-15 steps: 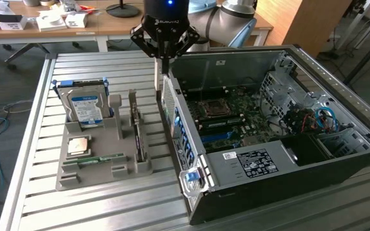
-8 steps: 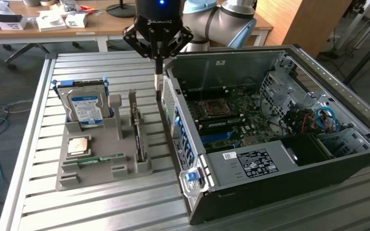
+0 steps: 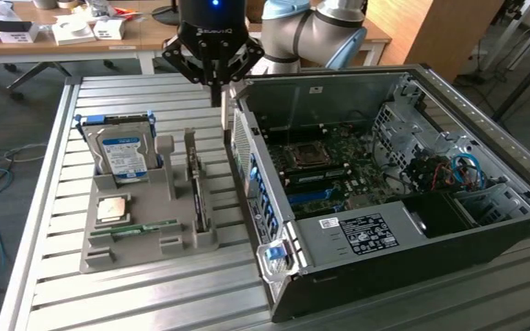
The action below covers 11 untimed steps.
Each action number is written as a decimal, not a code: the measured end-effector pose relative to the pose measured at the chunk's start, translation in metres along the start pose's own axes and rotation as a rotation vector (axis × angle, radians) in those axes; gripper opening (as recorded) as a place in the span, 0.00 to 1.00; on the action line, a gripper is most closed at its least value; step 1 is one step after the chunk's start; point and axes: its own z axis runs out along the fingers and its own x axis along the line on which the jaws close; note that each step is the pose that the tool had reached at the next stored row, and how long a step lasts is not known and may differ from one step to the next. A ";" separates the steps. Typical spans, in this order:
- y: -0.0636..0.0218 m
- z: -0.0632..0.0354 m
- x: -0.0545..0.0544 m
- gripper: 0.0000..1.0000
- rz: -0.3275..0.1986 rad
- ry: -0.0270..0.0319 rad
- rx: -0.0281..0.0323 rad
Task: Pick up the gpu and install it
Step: 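Reach for the gpu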
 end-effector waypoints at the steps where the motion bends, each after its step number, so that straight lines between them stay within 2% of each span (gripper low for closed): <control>1: -0.0001 0.0000 0.002 0.11 0.000 0.0000 -0.0001; 11: -0.0012 -0.0004 0.022 0.11 0.001 -0.0001 0.0002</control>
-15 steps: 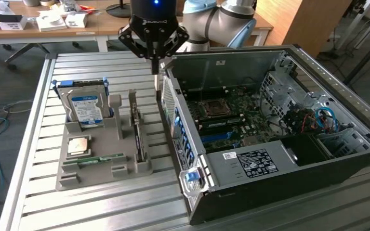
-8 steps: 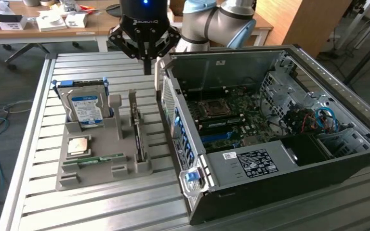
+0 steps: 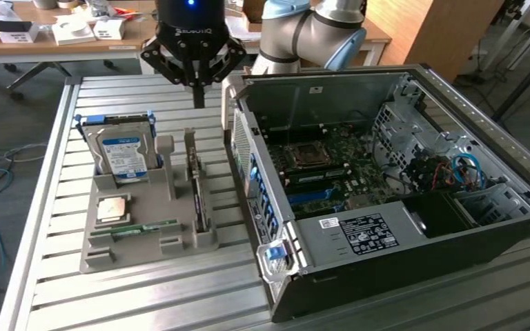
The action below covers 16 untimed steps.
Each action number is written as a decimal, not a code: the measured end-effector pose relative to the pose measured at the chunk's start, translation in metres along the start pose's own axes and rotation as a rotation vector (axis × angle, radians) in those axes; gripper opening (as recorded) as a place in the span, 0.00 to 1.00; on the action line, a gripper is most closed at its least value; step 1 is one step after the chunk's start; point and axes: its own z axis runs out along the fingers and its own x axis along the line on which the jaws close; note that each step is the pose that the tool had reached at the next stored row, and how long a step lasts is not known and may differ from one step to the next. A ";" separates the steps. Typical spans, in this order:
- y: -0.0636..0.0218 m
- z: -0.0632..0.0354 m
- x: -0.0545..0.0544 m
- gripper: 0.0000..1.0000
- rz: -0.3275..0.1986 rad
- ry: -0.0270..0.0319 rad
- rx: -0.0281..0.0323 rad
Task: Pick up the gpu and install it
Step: 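Reach for the gpu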
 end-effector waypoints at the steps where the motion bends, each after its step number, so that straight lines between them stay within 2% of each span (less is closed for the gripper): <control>1: -0.0001 0.0000 0.001 0.11 0.000 0.0000 0.0000; 10: -0.0008 -0.0001 0.010 0.11 0.000 0.0000 0.0000; 16: -0.0008 -0.0002 0.011 0.11 0.000 0.0001 0.0001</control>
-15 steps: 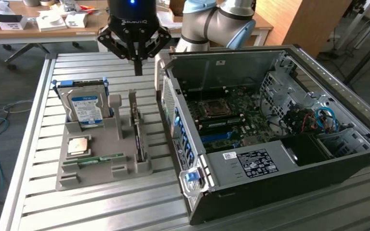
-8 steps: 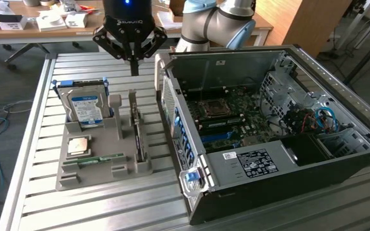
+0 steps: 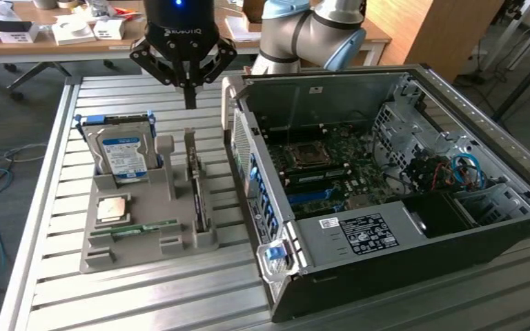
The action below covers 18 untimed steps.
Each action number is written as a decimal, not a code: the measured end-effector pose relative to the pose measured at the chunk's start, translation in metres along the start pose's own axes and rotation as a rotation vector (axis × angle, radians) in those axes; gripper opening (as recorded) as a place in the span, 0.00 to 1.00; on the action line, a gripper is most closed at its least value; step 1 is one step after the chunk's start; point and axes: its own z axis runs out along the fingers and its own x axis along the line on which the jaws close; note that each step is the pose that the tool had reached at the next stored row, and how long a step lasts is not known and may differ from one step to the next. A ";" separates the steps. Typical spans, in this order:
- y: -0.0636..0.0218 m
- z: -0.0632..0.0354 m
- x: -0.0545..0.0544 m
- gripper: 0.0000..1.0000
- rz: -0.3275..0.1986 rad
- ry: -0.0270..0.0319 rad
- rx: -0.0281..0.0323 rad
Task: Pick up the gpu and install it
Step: 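Reach for the gpu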
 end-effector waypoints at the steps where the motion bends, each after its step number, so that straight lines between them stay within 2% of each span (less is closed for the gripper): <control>1: 0.0000 0.0000 0.000 0.11 0.000 0.0000 0.0000; 12: -0.0003 0.0000 0.002 0.11 0.000 -0.0001 -0.0001; 18: -0.0045 -0.0002 0.002 0.11 0.000 0.0000 0.0000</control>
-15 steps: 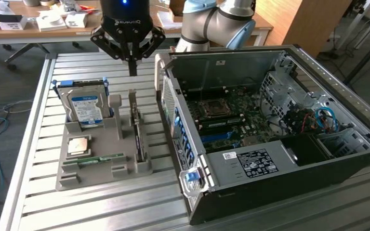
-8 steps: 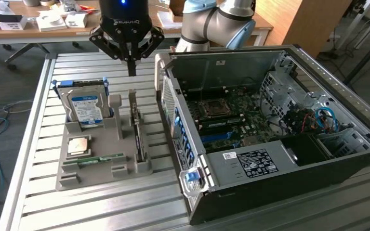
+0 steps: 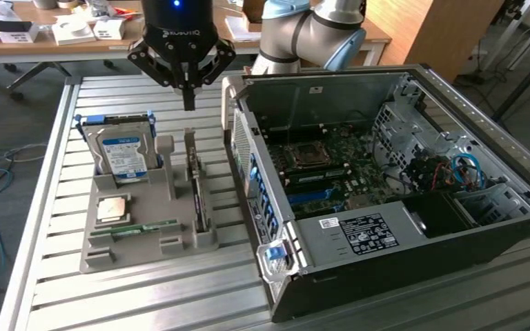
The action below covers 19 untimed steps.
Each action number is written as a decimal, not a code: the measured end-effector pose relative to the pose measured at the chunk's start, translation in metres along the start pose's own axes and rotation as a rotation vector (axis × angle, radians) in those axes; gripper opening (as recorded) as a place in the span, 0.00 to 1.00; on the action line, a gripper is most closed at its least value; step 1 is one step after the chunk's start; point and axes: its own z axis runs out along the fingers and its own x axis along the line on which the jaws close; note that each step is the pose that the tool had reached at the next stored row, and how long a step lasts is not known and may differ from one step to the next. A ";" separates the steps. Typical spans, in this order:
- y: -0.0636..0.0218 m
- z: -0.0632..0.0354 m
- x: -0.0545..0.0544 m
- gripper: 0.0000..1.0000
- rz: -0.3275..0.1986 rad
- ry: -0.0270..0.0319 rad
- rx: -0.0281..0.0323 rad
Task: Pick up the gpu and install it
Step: 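Reach for the gpu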
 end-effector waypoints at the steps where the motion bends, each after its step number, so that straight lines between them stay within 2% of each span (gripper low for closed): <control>1: -0.0008 0.0000 0.000 0.11 0.000 0.0000 0.0000; 11: -0.0080 -0.0004 -0.001 0.11 0.000 0.0000 0.0000; 19: -0.0092 -0.0005 -0.001 0.11 0.000 0.0001 0.0001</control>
